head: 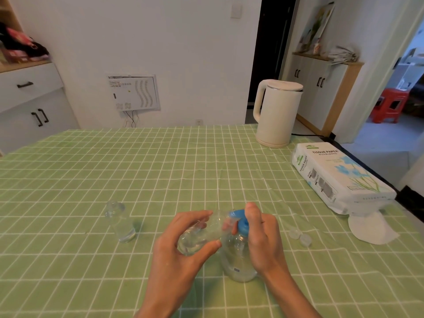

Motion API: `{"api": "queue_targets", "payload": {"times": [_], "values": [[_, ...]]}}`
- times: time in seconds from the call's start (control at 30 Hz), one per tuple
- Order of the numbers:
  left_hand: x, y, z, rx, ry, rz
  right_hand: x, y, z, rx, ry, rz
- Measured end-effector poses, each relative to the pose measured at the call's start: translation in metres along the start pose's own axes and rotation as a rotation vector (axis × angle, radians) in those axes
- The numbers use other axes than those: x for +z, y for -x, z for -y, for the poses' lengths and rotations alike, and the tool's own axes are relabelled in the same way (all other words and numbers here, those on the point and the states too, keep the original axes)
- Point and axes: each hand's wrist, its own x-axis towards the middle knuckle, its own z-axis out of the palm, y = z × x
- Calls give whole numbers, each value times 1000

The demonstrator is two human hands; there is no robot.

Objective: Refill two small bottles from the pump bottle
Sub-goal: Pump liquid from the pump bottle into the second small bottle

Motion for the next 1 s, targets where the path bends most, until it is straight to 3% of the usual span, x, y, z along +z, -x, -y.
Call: {"api": "queue_targets", "payload": {"times": [1.0], "values": [[0, 1, -4, -20, 10, 4, 2, 0, -1, -17, -37, 5]]}}
